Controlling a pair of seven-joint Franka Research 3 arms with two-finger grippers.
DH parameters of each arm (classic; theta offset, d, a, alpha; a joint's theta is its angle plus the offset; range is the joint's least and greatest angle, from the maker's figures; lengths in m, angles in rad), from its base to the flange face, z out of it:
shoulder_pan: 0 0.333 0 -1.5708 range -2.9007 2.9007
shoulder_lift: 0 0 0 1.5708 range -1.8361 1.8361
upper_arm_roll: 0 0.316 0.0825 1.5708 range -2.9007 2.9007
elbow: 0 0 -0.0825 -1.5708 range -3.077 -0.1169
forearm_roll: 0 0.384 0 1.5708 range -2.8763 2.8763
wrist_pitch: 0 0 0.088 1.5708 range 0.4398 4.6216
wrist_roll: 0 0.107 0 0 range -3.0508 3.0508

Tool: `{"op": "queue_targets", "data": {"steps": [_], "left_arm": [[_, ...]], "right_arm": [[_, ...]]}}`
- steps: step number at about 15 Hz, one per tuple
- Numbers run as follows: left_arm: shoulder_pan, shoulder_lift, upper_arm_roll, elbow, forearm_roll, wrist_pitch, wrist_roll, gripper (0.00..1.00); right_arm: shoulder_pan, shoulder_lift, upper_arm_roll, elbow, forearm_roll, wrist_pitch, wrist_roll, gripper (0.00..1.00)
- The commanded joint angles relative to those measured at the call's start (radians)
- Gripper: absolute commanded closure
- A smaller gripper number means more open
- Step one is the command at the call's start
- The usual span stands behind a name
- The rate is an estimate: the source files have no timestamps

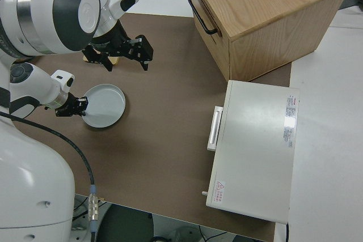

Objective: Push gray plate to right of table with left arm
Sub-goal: 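Push the gray plate across the table toward the right arm with the left gripper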

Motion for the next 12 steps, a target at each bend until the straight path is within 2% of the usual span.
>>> {"op": "queue_targets", "data": {"steps": [1,7,12], "left_arm": [[-0.013,0.026,-0.003,0.064,0.022,-0.051,-0.050,1.00],[-0.050,0.068,-0.015,0.092,0.022,-0.056,-0.099,1.00],[-0.085,0.066,-0.015,0.095,0.022,-0.056,-0.141,1.00]], "right_arm": [[-0.020,-0.003,0.016,0.009,0.006,-0.016,0.013,0.017],[-0.020,-0.003,0.017,0.009,0.006,-0.016,0.013,0.017],[-0.020,-0.003,0.017,0.009,0.006,-0.016,0.013,0.017]]}}
